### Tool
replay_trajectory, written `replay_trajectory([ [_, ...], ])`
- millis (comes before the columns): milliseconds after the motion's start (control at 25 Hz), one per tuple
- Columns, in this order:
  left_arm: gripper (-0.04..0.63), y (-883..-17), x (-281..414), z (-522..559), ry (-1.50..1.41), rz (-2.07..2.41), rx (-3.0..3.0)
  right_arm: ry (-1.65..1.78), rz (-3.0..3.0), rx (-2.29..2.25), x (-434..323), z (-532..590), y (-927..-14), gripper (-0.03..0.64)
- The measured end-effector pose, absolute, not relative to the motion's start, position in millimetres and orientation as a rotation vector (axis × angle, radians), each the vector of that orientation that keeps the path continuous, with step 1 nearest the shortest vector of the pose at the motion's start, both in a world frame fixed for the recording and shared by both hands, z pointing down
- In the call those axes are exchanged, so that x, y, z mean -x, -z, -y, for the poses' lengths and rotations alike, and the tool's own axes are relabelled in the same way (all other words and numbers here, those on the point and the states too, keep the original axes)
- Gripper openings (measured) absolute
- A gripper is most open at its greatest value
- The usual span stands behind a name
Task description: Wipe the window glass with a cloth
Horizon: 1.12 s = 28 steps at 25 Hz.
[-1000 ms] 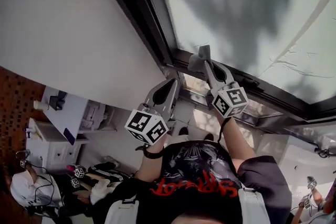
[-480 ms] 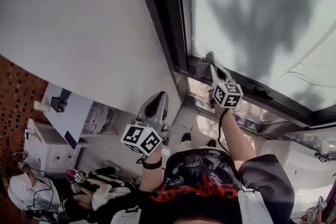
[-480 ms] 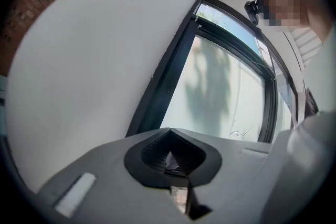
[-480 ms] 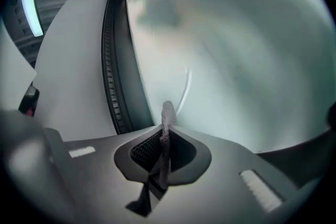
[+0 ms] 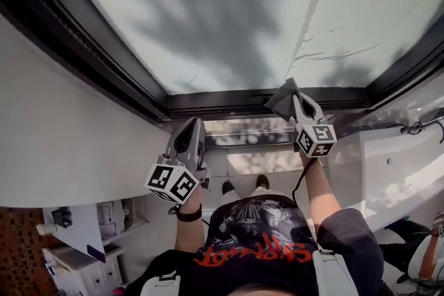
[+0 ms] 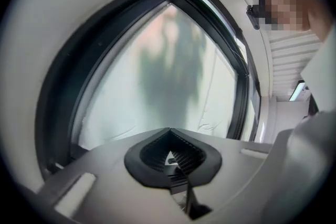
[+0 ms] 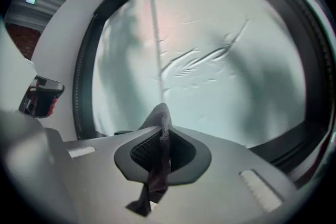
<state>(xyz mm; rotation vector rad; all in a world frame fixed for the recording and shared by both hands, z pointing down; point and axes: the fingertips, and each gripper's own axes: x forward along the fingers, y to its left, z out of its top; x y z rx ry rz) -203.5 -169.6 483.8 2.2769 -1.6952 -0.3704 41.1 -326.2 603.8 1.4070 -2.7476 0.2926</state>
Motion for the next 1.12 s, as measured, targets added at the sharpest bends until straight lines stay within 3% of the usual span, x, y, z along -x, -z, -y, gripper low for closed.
replay_trajectory([
  [400,0.003,-481,64,237,0.247,1.418,-2.457,-0.278,2.322,-1.95,-286,392,-627,0.018],
  [600,0.003,-483,21,251,0.214,1.402,-2.487,-0.309,2.329,-2.089,-345,389,-602,0.018],
  [720,0.003,-483,10,247,0.198,1.429,-2.477,-0.294,2.559,-2.019,-327,362,-556,0.018],
  [880,0.003,-476,13,229,0.2,1.496,-2.461,-0.119,2.882,-1.777,-249,313,-484,0.018],
  [1120,0.008,-466,12,208,0.228,1.469,-2.506,0.068,3.072,-1.428,-141,265,-448,0.015],
])
